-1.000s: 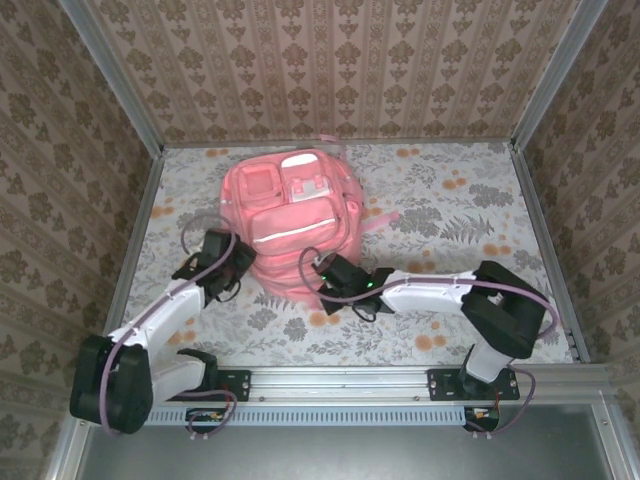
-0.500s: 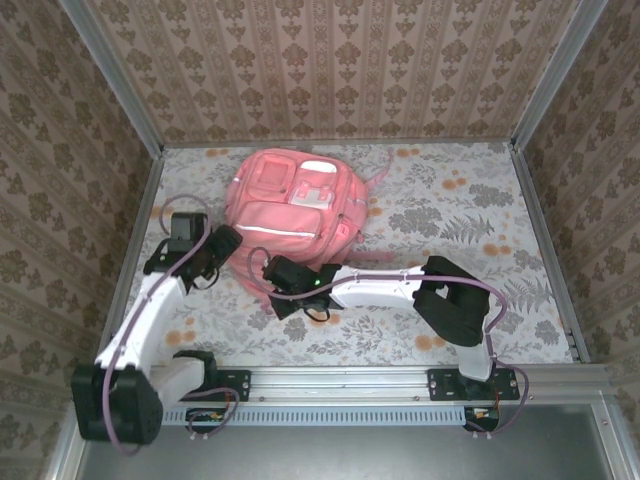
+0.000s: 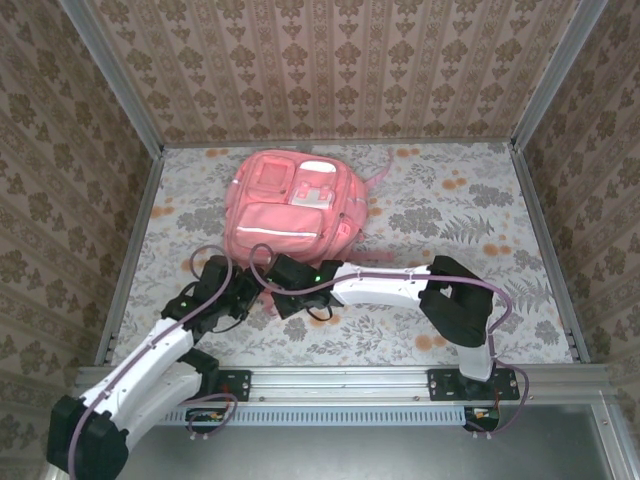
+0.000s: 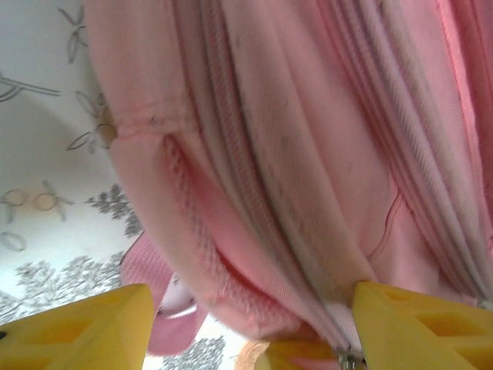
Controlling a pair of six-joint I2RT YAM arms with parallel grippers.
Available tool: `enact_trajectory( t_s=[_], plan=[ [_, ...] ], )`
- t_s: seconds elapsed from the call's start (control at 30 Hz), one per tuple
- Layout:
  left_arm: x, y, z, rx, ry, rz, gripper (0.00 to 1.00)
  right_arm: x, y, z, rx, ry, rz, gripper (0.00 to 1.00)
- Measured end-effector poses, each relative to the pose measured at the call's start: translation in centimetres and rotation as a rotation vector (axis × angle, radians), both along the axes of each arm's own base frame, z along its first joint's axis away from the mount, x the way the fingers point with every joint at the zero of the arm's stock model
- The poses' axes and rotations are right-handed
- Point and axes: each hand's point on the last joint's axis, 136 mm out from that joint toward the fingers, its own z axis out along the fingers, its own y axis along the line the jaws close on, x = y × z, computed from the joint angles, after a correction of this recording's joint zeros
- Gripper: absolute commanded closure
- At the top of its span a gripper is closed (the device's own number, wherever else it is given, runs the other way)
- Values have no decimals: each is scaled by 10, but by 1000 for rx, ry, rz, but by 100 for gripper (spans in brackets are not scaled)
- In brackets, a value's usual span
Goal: Pack the student bag
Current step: Zip the student bag at the center of the table.
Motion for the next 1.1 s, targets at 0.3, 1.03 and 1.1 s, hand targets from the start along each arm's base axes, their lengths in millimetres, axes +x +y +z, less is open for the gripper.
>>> enact_trajectory(
  t_s=[0.3, 1.03, 1.1],
  plan=[
    [13, -3, -5, 10, 0, 34, 29, -3, -7, 7, -13, 6, -2, 100],
    [31, -13, 8, -8, -59, 50, 66, -4, -9, 10, -5, 19, -19, 100],
    [31, -11, 4, 0, -52, 62, 99, -4, -9, 10, -4, 19, -19, 100]
  ],
)
